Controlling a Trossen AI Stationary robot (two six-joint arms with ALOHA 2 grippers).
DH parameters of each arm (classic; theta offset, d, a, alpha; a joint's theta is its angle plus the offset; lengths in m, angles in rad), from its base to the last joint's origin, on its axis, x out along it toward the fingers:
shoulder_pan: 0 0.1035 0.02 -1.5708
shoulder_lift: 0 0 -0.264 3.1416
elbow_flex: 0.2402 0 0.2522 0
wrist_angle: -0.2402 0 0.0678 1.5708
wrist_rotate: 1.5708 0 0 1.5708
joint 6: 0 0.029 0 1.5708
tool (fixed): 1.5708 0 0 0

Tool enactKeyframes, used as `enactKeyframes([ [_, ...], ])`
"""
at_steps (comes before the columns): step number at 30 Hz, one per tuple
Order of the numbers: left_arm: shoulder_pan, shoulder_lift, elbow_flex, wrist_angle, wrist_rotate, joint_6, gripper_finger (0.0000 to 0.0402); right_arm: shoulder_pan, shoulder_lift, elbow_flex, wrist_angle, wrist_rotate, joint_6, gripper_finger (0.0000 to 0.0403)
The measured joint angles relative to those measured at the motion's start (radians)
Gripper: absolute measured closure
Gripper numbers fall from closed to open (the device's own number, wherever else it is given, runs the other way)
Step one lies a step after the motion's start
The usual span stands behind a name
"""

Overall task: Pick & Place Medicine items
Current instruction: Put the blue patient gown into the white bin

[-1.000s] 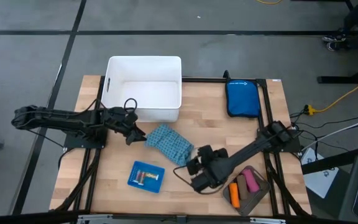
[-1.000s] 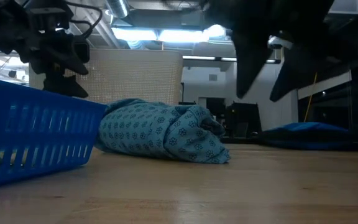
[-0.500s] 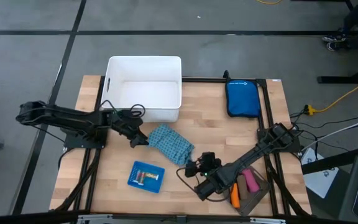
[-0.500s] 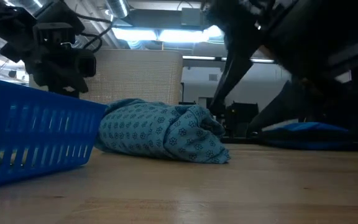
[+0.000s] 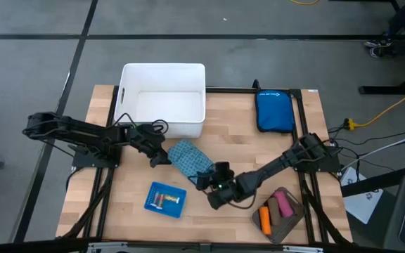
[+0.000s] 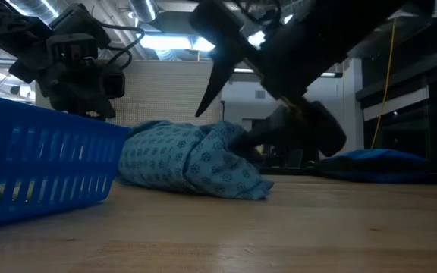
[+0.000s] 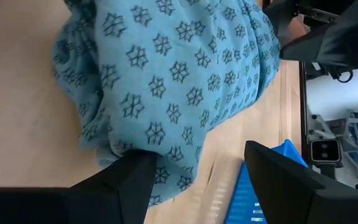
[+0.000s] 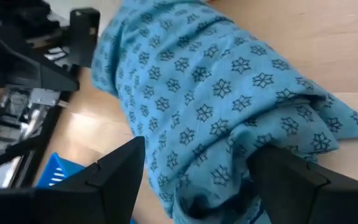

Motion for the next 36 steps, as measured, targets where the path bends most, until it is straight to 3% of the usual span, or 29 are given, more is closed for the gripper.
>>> enactKeyframes([
  [11,-0.002,0.088,0.0,0.02,-0.036,0.023,0.0159,-0.078,0.0,0.0,0.006,-0.145,-0.071,0.0127],
  [19,-0.004,0.219,-0.001,0.203,-0.042,-0.013,0.0159,-0.1,0.05,0.0,0.034,-0.202,-0.065,0.0127],
  [27,-0.005,0.305,0.0,0.257,-0.037,-0.013,0.016,-0.118,0.076,0.003,0.075,-0.203,-0.066,0.0129],
  [31,-0.009,0.334,0.0,0.279,-0.037,-0.009,0.0173,-0.12,0.079,0.015,0.08,-0.204,-0.089,0.0152],
  [36,-0.02,0.359,0.0,0.307,-0.042,0.028,0.0232,-0.121,0.081,0.023,0.087,-0.212,-0.095,0.0222],
])
